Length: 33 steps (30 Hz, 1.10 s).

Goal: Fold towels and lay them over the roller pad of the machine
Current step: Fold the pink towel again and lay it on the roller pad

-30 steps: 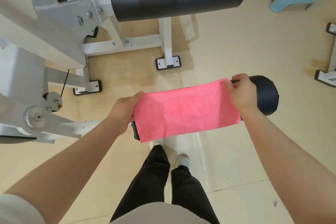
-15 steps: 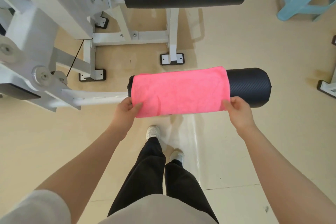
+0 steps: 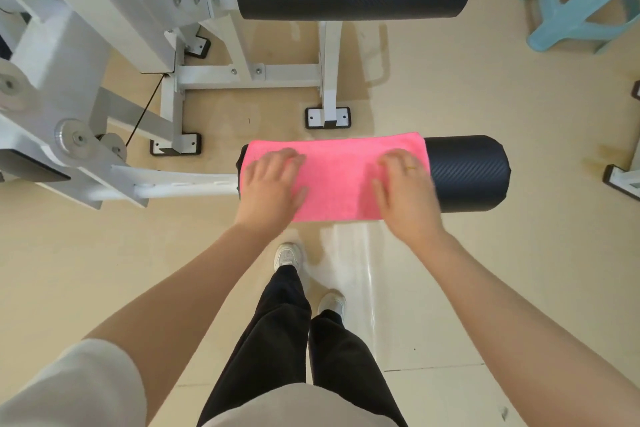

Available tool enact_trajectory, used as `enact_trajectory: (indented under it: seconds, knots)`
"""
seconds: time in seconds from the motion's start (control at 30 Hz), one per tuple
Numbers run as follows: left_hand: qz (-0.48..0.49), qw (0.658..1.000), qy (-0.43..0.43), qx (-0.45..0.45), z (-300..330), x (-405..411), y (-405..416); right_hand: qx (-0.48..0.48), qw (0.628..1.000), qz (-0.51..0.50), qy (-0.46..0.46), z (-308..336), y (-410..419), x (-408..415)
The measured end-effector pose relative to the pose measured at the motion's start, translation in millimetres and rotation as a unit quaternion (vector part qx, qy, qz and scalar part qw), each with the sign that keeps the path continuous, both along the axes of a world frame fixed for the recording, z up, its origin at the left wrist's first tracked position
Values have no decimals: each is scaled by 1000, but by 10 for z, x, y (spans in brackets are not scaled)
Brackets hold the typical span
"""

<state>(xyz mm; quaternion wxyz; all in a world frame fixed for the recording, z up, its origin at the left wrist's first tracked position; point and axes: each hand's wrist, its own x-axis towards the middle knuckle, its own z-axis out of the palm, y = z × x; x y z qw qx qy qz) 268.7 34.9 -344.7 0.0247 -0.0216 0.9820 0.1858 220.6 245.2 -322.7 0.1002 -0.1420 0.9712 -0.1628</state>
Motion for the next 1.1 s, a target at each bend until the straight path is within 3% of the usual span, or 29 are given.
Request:
enact_trajectory:
  seconds: [0.1, 0.17, 0.3, 0.47, 0.77, 0.83, 0.93, 1.03, 1.1]
  knots:
    - [-141, 987, -50, -53, -101, -149, 187, -16, 992, 109, -57, -110, -414, 53]
    - [-173, 979, -84, -72, -140, -209, 208, 25, 991, 103, -81, -275, -461, 38]
    - [-201, 961, -135, -132, -192, -280, 200, 101, 989, -21, -105, -445, -138, -57]
    - [-177, 962, -164, -129, -190, -376, 251, 72, 969, -196, -131, -428, 318, -111]
    - [-167, 949, -192, -184, -133, -476, 384, -51, 954, -280, -88, -244, 246, -211]
    - [-162, 948, -197, -192, -117, -495, 408, -145, 918, -353, -112, -179, 214, -248]
    - [-152, 947, -204, -197, -117, -504, 435, -299, 823, -440, -199, -46, 221, -304]
    - [-150, 947, -207, -194, -119, -500, 443, -383, 719, -471, -338, 95, 289, -314]
    - [-157, 946, -209, -192, -121, -512, 433, -411, 707, -444, -367, 179, 316, -303]
